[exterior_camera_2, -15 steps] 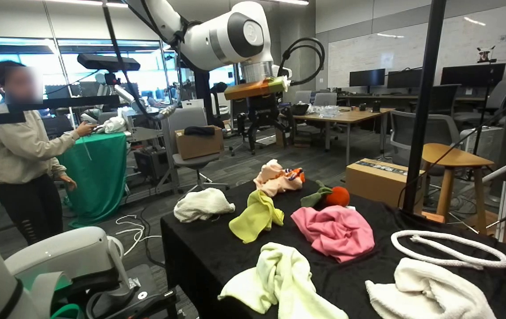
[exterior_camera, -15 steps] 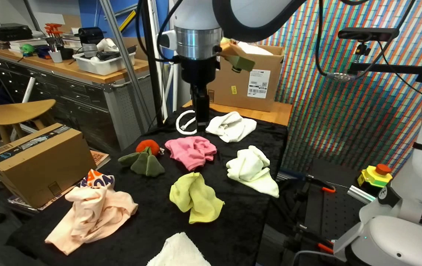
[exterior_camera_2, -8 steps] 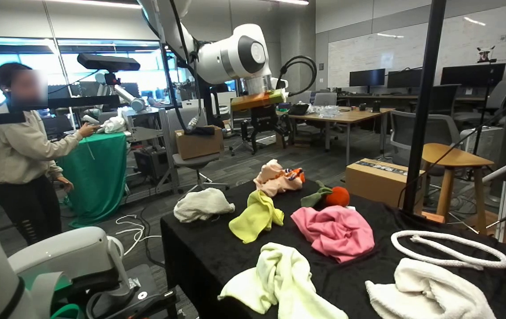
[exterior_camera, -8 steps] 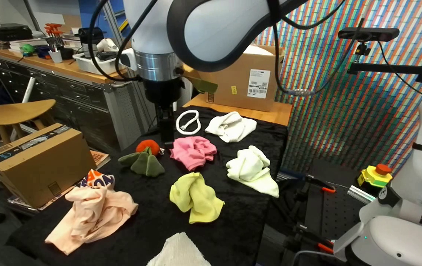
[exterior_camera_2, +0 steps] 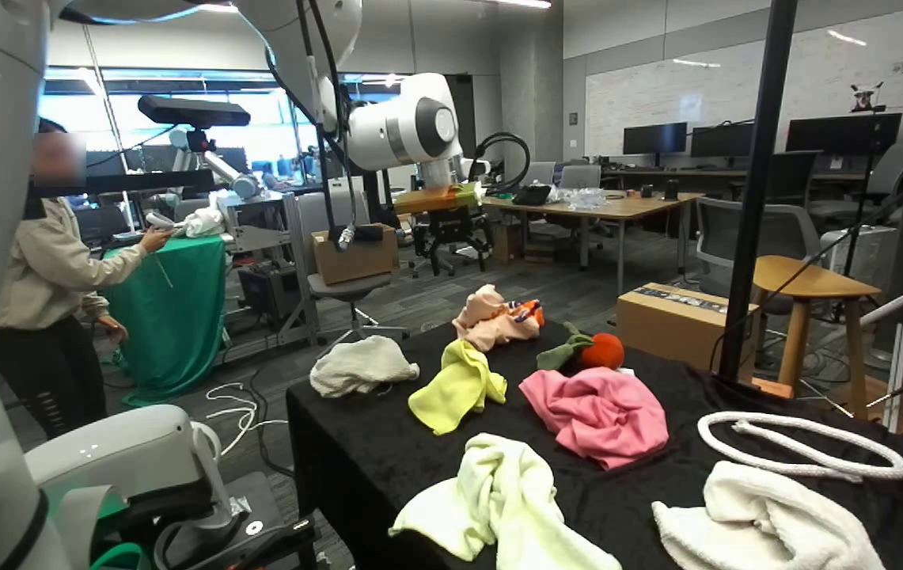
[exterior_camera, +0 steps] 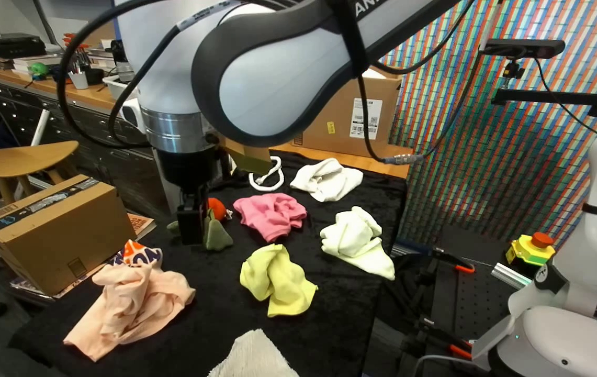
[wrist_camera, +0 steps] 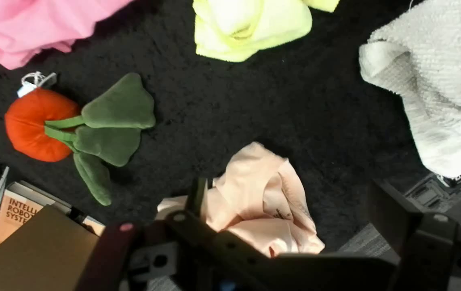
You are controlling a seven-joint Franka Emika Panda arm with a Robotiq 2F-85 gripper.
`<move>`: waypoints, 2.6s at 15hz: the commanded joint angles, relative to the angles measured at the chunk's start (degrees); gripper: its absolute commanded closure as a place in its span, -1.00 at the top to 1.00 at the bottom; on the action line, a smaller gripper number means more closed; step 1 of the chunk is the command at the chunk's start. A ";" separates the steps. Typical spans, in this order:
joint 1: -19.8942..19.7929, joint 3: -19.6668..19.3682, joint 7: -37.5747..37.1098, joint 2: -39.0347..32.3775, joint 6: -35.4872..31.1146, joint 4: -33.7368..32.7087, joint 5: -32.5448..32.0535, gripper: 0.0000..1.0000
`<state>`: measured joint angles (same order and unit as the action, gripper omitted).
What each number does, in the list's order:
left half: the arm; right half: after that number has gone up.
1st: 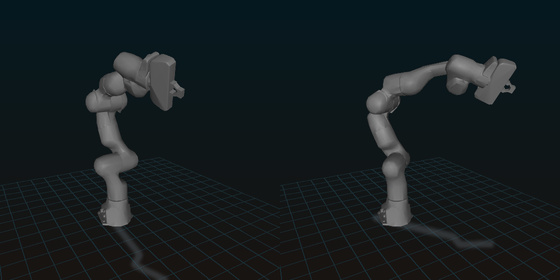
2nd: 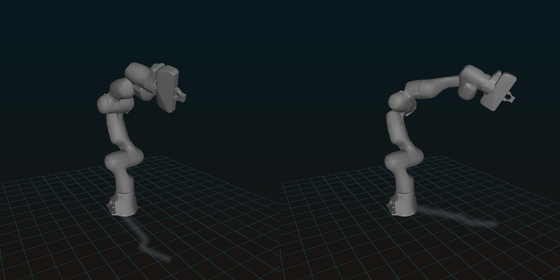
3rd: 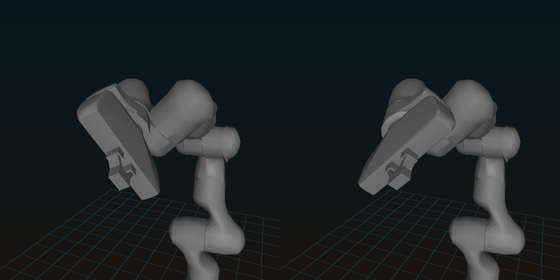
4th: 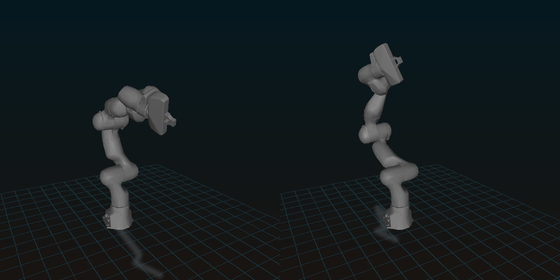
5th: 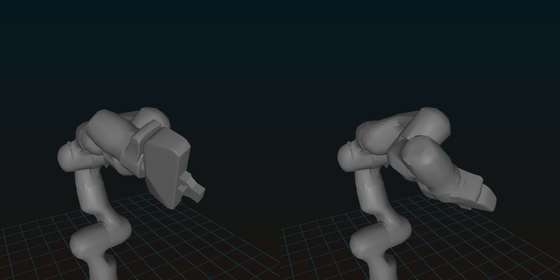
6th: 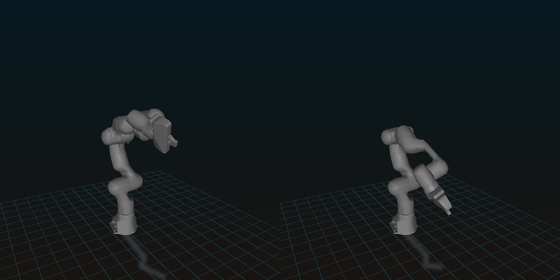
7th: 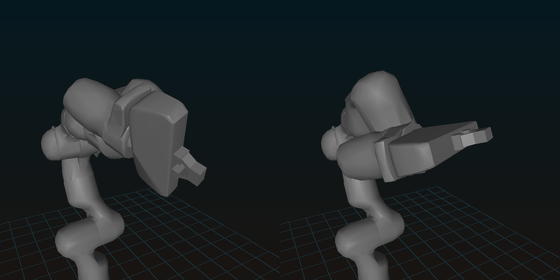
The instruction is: Put the things on the table in a single pile
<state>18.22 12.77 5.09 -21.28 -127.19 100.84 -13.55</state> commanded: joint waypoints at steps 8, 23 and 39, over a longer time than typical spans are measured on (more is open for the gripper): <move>5.16 -0.84 -2.37 -11.93 -2.16 -11.47 -2.01 1.00; 6.21 -6.31 -11.46 -14.26 -25.39 -2.69 -1.47 1.00; 13.16 -15.32 -18.82 -17.71 -43.38 -0.56 -1.35 1.00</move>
<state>28.82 -0.15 -11.65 -37.60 -167.69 101.69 -14.62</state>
